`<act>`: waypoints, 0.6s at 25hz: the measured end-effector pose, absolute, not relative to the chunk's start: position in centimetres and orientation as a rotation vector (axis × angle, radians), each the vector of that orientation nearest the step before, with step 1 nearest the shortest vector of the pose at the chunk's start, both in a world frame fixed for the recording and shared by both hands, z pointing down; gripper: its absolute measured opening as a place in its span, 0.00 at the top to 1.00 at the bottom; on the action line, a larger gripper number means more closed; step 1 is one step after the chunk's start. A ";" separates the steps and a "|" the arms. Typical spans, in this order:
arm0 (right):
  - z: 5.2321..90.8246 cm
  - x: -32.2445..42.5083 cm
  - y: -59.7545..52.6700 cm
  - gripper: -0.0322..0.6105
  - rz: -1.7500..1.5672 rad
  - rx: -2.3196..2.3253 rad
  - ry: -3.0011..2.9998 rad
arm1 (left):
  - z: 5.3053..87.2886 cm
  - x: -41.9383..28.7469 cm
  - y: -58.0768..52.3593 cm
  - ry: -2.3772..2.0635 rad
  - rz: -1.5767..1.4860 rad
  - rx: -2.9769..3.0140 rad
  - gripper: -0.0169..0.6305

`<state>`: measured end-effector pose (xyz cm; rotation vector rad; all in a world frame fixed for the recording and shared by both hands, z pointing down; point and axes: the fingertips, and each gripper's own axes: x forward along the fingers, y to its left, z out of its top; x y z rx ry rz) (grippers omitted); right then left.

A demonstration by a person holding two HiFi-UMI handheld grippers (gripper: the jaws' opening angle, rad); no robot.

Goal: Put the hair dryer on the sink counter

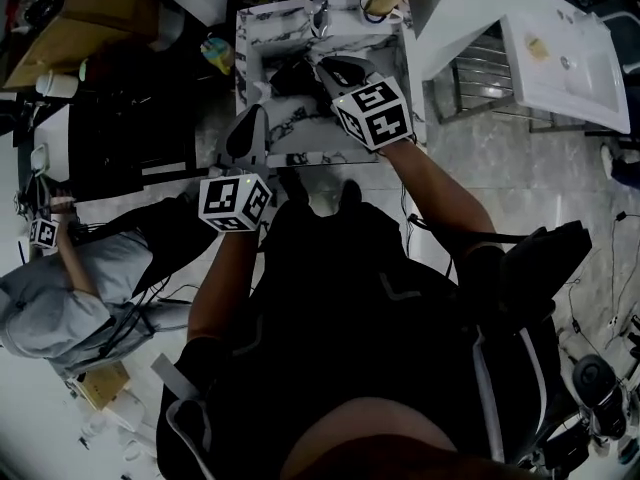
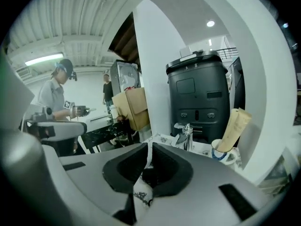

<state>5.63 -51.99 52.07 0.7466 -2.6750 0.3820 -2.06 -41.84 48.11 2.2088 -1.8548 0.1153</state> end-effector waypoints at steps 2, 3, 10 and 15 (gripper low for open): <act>50.4 6.6 -51.5 0.88 0.388 0.774 -2.704 | 47.2 -1.5 -41.6 -1.851 0.120 2.237 0.97; 49.6 7.0 -51.2 0.89 0.387 0.787 -2.719 | 46.7 -1.2 -41.5 -1.847 0.130 2.254 0.97; 43.8 9.3 -49.7 0.89 0.311 0.895 -2.805 | 42.6 -0.3 -41.2 -1.842 0.120 2.354 0.97; 40.6 9.7 -49.0 0.89 0.253 0.989 -2.816 | 40.2 -1.5 -41.4 -1.826 0.099 2.388 0.97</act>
